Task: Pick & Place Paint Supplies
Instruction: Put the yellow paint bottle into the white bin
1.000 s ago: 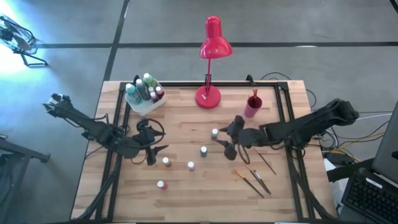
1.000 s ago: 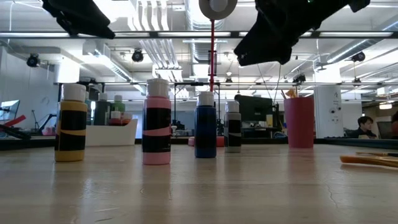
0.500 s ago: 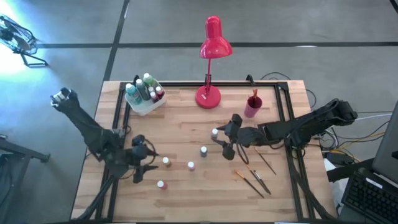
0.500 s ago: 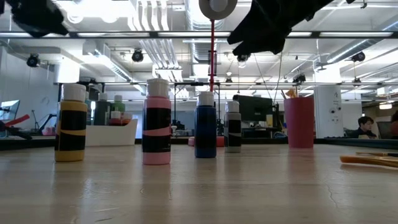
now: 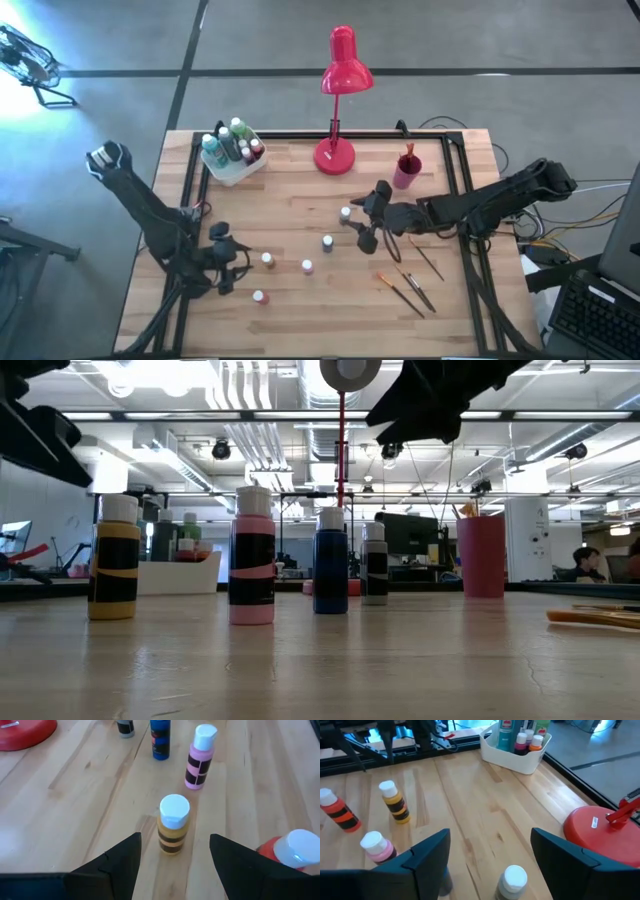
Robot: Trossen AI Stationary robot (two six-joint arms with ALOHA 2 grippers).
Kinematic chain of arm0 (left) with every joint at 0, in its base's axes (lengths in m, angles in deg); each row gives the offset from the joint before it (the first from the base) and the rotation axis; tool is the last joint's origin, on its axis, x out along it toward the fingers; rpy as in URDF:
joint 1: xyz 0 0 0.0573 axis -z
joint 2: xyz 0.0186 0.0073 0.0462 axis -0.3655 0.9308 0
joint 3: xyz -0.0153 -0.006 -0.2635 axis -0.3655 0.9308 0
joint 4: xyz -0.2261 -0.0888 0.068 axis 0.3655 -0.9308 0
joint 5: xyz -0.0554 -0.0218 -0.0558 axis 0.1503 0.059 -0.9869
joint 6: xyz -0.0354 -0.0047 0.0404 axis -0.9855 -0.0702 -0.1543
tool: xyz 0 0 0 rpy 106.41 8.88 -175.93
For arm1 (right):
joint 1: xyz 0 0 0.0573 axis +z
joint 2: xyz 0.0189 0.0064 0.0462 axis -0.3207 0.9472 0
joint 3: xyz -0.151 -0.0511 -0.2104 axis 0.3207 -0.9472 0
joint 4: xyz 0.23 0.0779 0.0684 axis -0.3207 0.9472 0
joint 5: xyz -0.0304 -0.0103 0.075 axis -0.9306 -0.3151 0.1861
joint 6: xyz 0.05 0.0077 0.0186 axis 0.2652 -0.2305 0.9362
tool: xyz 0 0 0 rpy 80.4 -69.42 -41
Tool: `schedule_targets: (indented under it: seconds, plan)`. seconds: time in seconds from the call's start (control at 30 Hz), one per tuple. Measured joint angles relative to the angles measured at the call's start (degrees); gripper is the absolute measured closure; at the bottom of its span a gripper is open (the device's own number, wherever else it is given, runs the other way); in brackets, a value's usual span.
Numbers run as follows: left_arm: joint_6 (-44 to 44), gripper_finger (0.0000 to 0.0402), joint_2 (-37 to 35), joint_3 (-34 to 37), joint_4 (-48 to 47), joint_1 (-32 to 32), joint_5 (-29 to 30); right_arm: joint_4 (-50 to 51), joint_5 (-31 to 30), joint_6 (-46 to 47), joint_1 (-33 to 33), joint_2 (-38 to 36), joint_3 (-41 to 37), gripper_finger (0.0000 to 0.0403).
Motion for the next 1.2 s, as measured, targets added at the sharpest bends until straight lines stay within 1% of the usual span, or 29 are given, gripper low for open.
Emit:
schedule_targets:
  seconds: [0.23,0.33,0.43,0.63,0.83,0.97,1.2]
  plan:
    - [1.51,0.0161,0.86,5.27,10.42,-0.02,0.63,-0.03,0.0,-0.31,0.0,-0.13,0.0,0.0151]
    - [3.43,0.0161,0.97,7.34,15.13,-0.1,1.76,-0.03,0.03,-0.53,0.02,-0.13,0.0,0.0152]
    - [5.52,0.0161,0.97,8.71,17.83,-0.58,2.5,-0.03,0.04,-0.55,0.02,-0.13,0.0,0.0145]
    - [6.27,0.0161,0.97,9.81,18.14,-2.16,2.85,-0.01,0.04,-0.37,0.02,-0.13,-0.02,0.0123]
    - [10.08,0.0162,0.97,9.81,19.71,-2.36,2.93,0.08,-0.12,-0.33,-0.02,-0.13,-0.02,0.0106]
    - [12.2,0.0162,0.97,9.81,20.16,-2.36,2.73,0.08,-1.79,-0.34,-0.1,-0.13,-0.02,0.01]
    - [11.43,0.0162,0.97,9.81,20.24,-2.36,0.06,0.12,-2.51,-0.17,-0.22,-0.13,-0.02,0.0095]
